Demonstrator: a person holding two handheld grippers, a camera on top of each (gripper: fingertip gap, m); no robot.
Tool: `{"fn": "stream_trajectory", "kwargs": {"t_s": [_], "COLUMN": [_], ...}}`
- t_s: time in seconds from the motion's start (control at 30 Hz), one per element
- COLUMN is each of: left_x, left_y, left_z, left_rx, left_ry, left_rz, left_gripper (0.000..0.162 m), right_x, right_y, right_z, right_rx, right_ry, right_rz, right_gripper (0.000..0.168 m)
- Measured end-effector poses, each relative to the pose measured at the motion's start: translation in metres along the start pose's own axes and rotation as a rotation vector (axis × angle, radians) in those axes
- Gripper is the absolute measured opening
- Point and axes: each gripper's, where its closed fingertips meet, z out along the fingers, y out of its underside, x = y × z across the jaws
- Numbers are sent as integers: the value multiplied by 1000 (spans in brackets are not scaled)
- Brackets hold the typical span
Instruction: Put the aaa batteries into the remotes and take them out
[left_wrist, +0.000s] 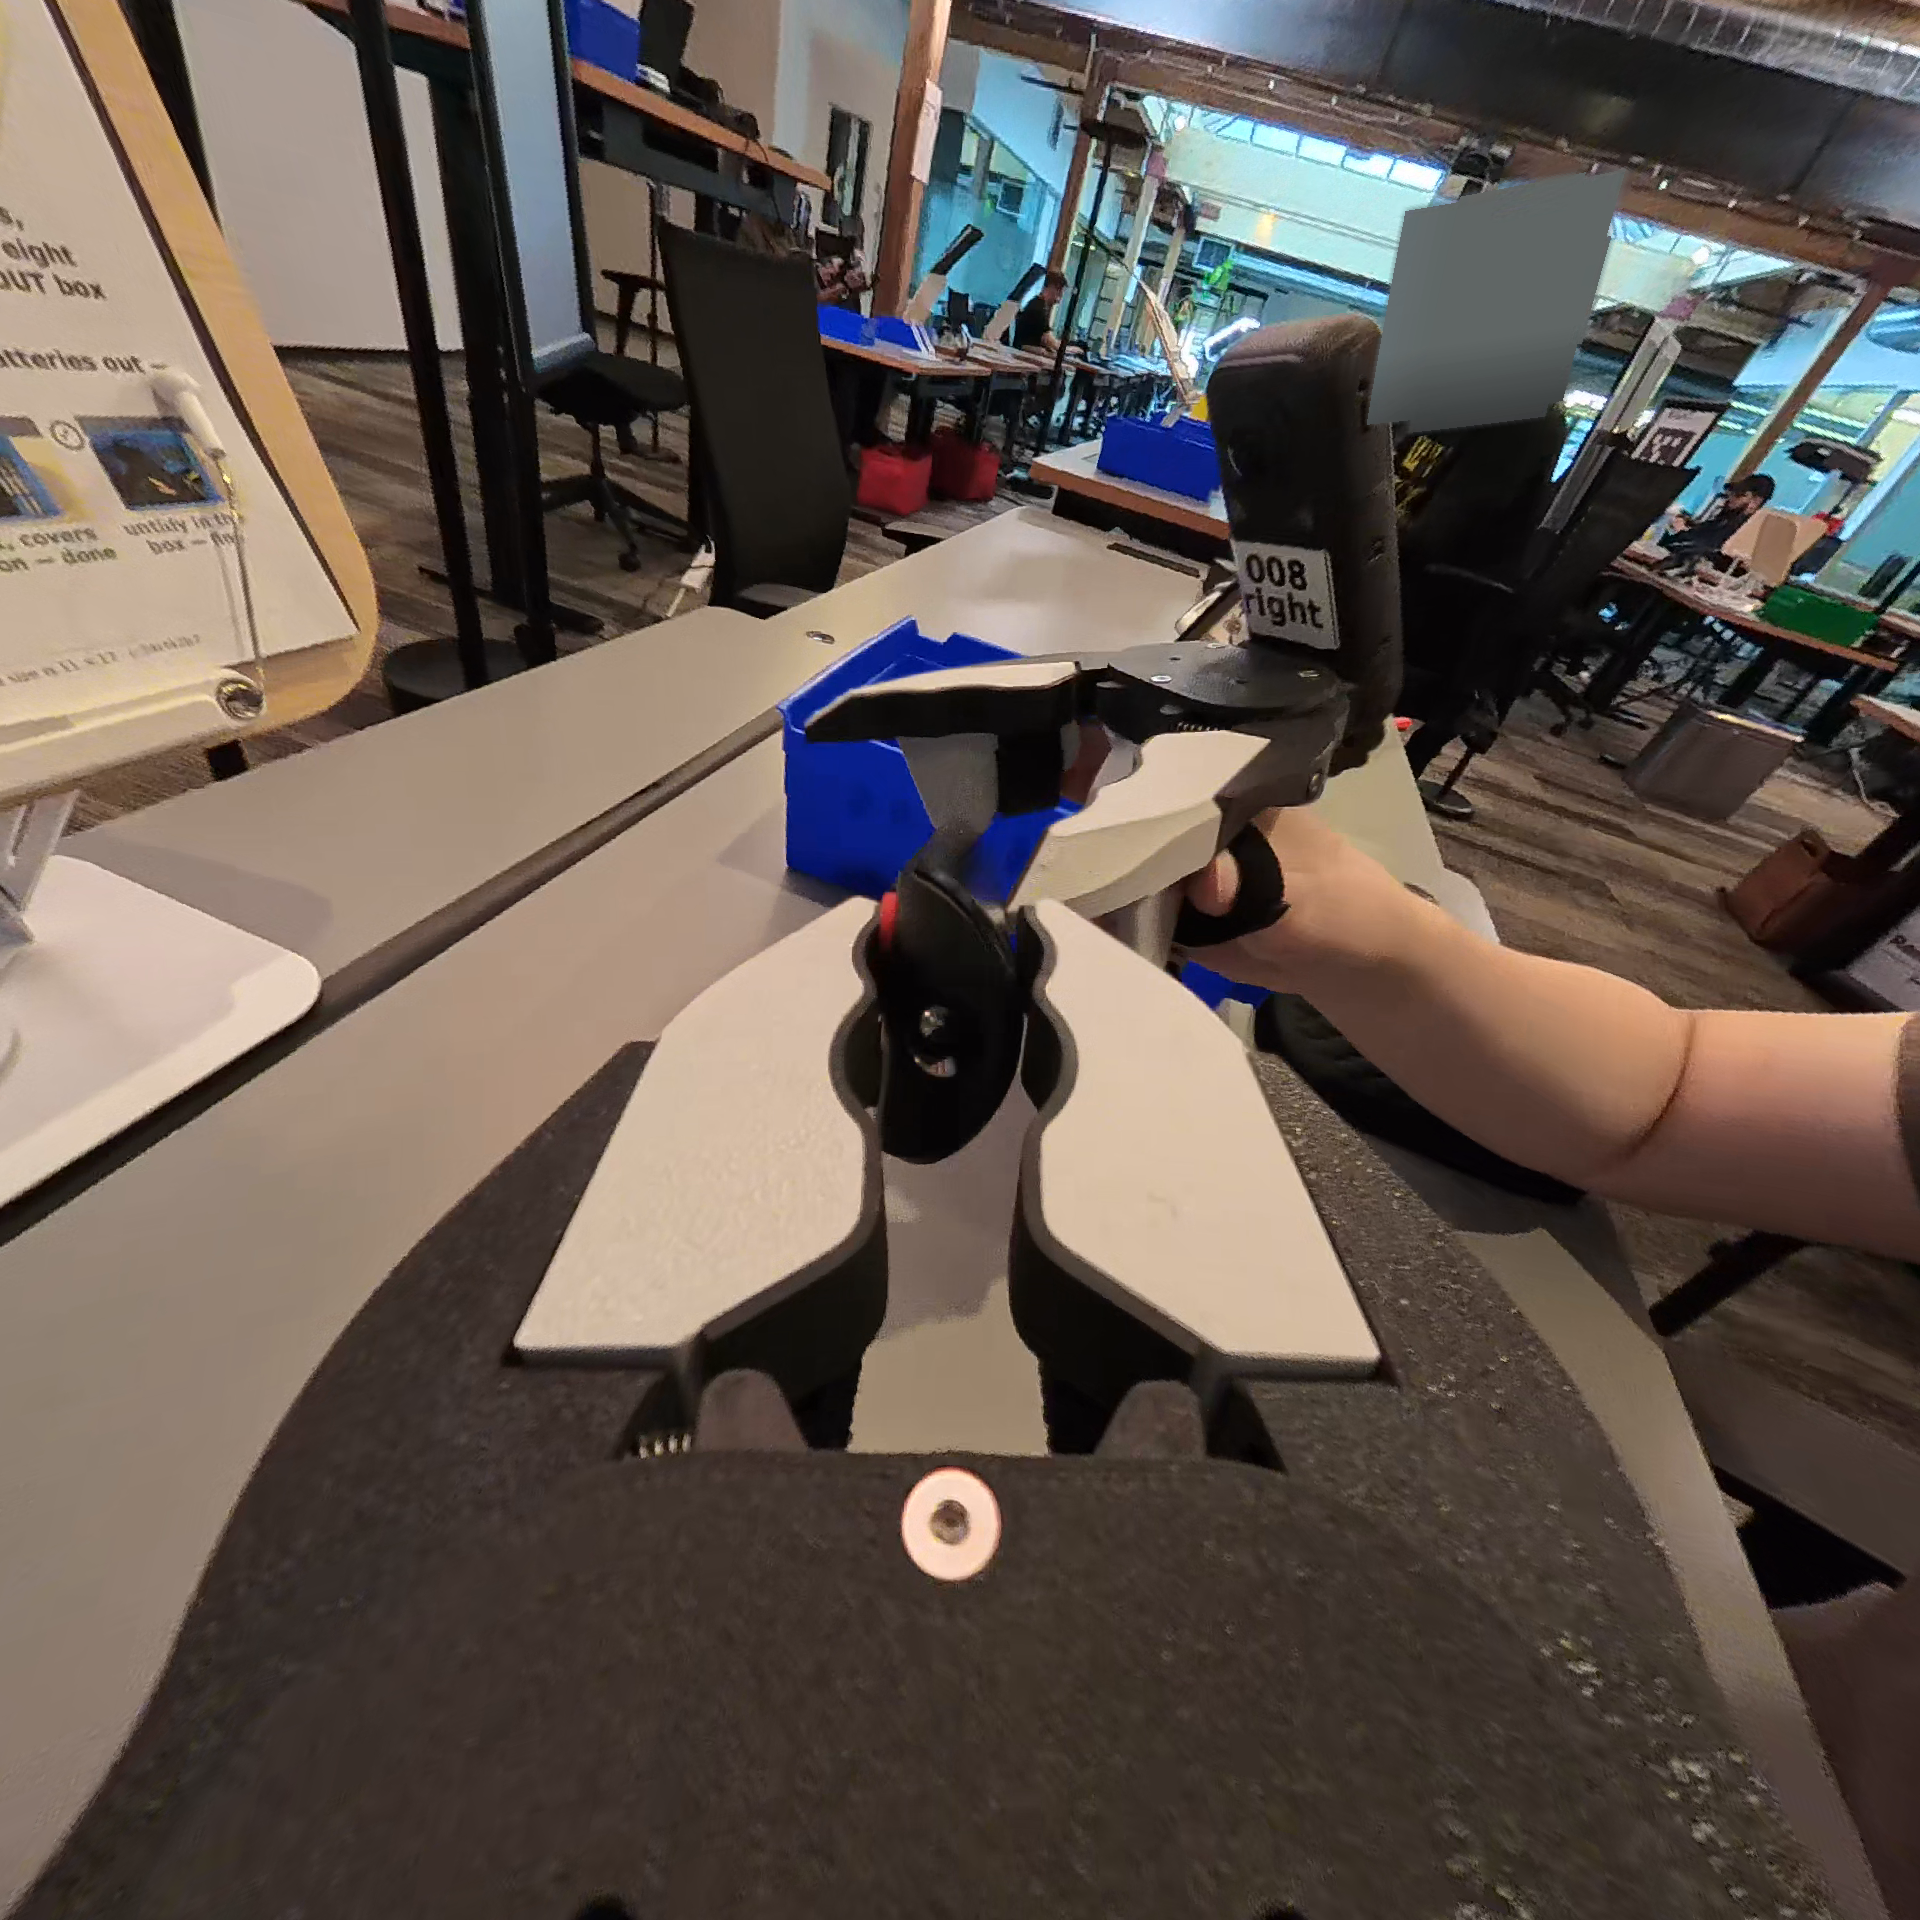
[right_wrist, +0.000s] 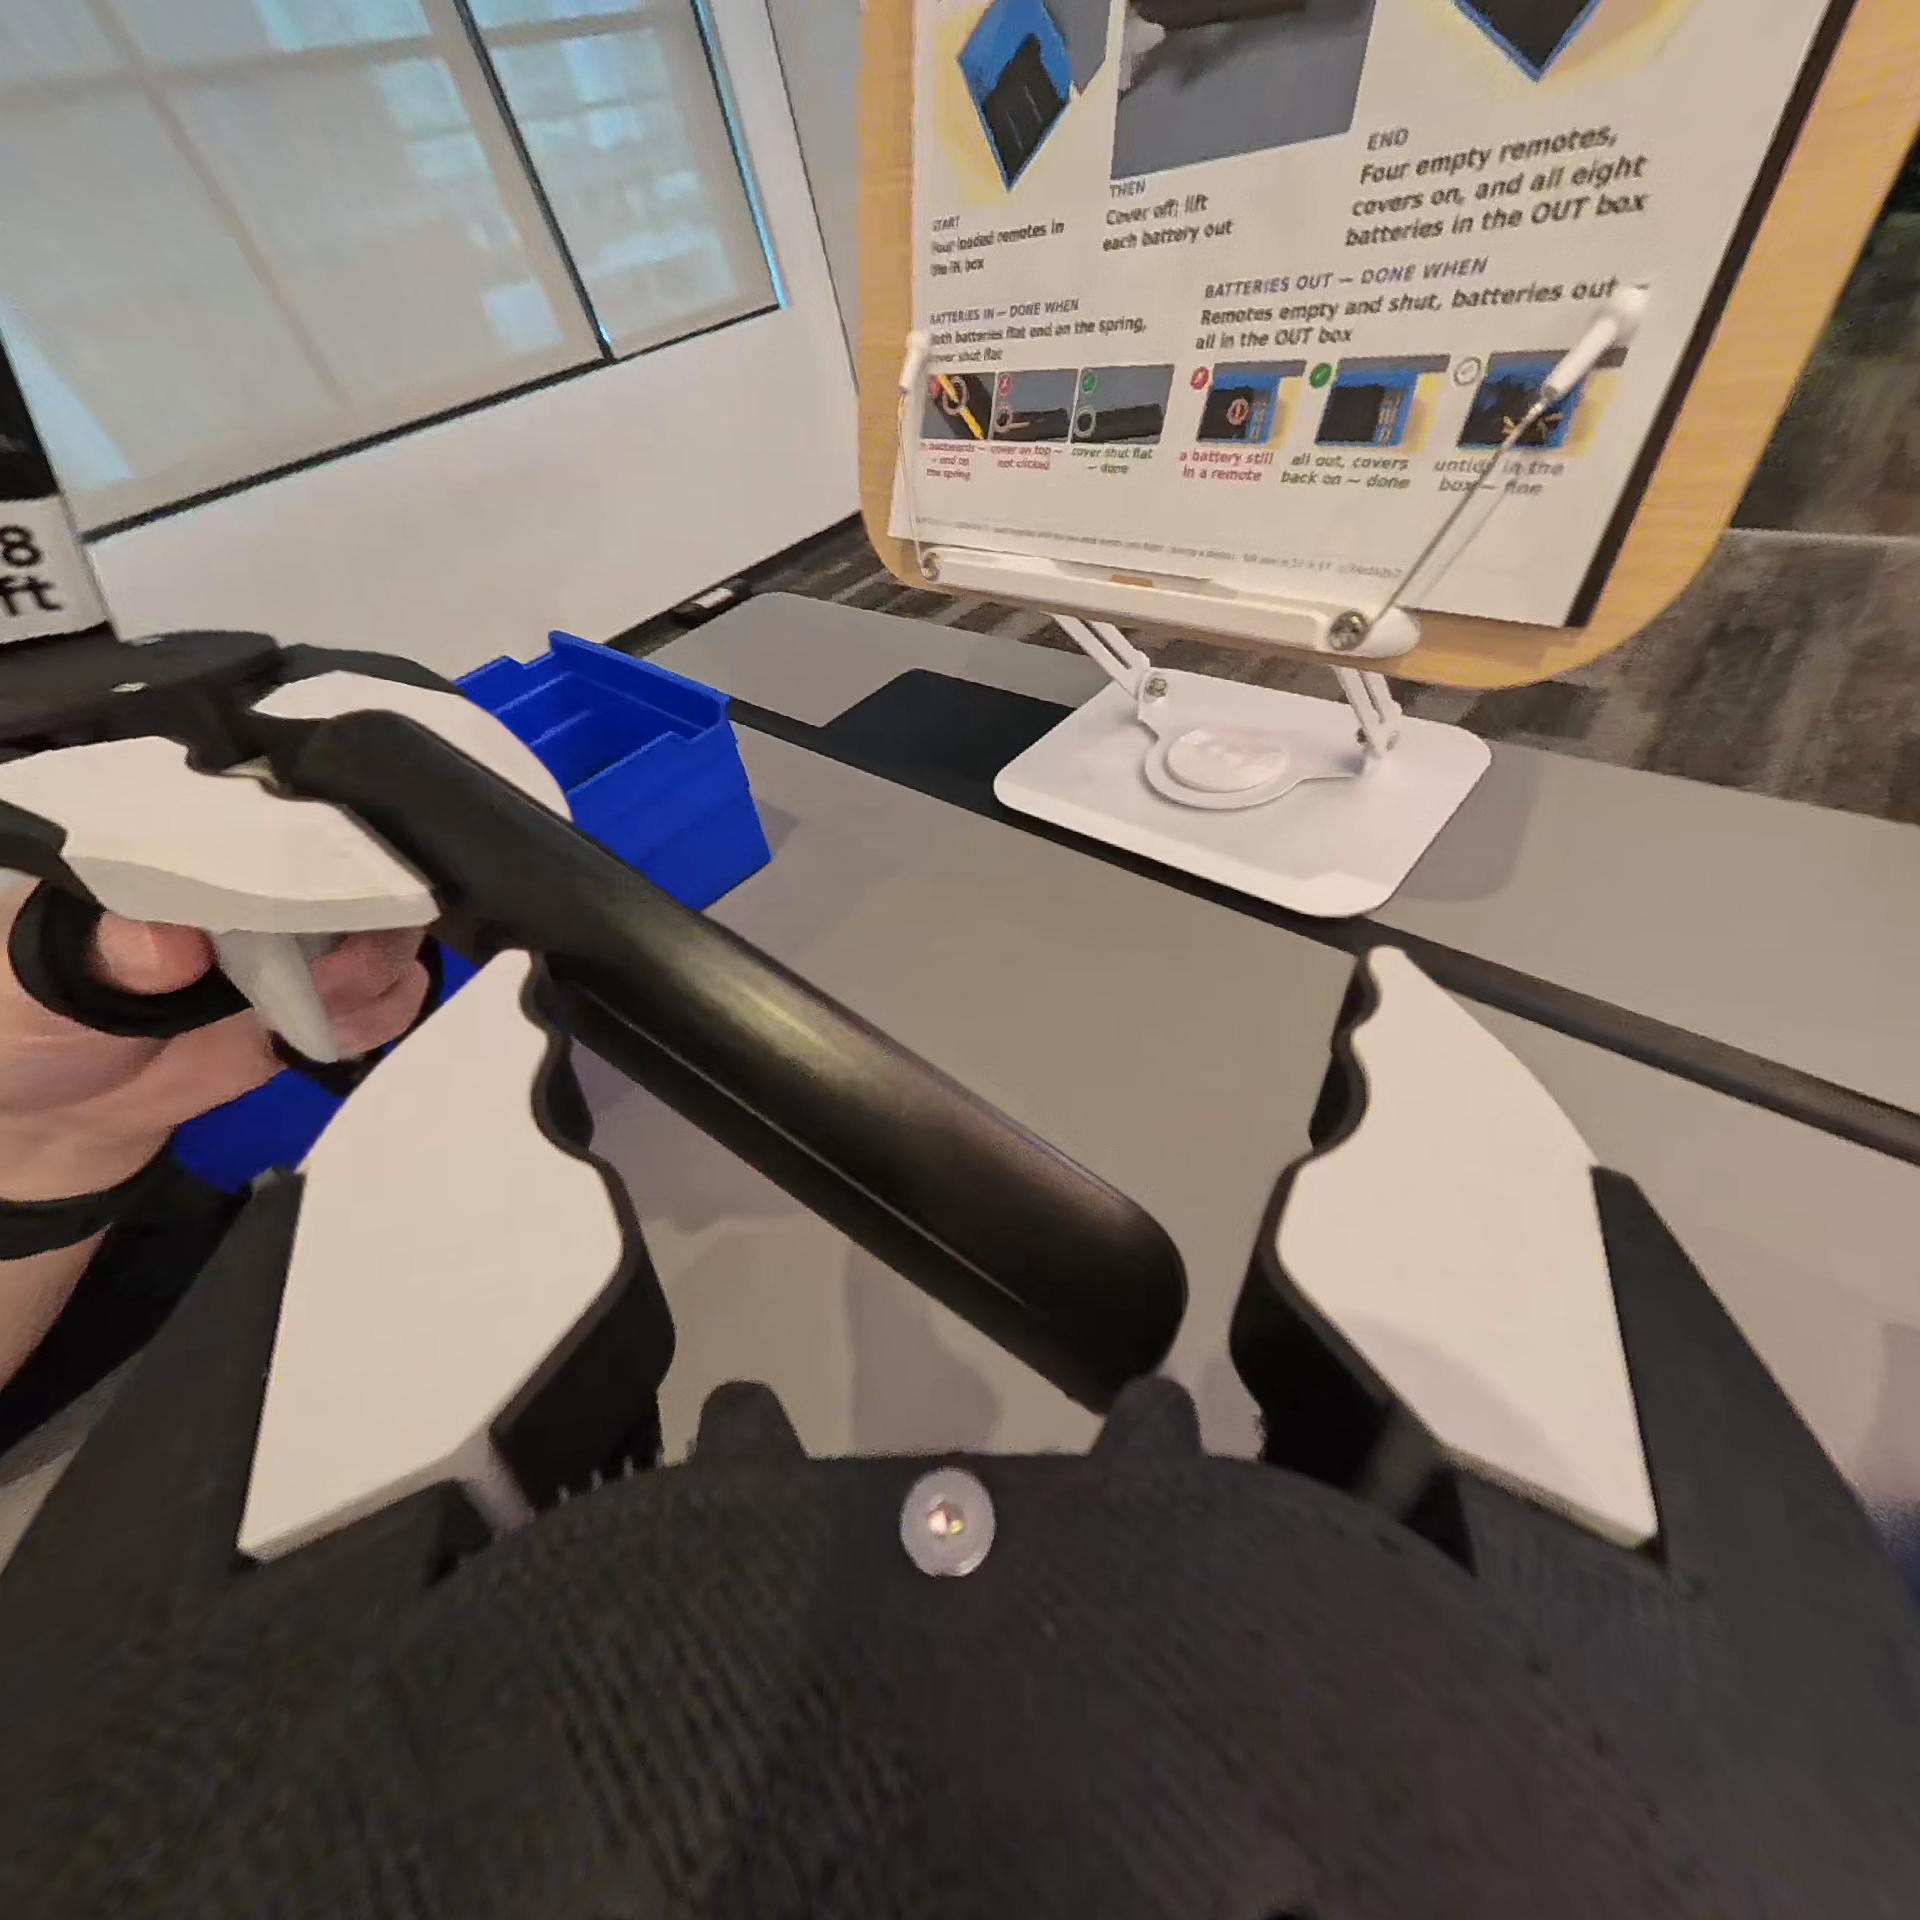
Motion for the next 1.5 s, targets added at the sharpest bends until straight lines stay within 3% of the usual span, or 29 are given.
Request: {"fn": "stream_trajectory", "kwargs": {"t_s": [0.2,0.3,0.37,0.53,0.63,0.8,0.87,1.2,1.5], "left_x": [-3,-5,-7,-12,-12,-11,-10,5,9], "left_y": [4,-1,-6,-15,-16,-14,-14,-15,13], "left_z": [-1,-7,-12,-23,-24,-22,-21,-22,-17], "left_rx": [-37,-22,-10,15,35,39,45,5,-199], "left_ry": [-33,-30,-32,-52,-20,4,10,71,92], "left_rz": [49,34,23,-25,-109,-140,-145,7,41], "left_gripper": [22,22,22,22,22,22,22,24,25], "right_x": [-7,-27,-30,-26,-35,-38,-42,-43,-46], "right_y": [18,19,25,26,22,22,27,17,16], "right_z": [8,11,13,14,10,8,8,-5,-13], "right_rx": [-67,-53,-57,-15,47,66,59,44,11], "right_ry": [-123,-292,-290,-68,13,116,82,63,44], "right_rz": [144,117,-18,-528,-759,-939,-961,-1067,-1219], "right_gripper": [128,128,129,122,101,74,51,49,49]}}
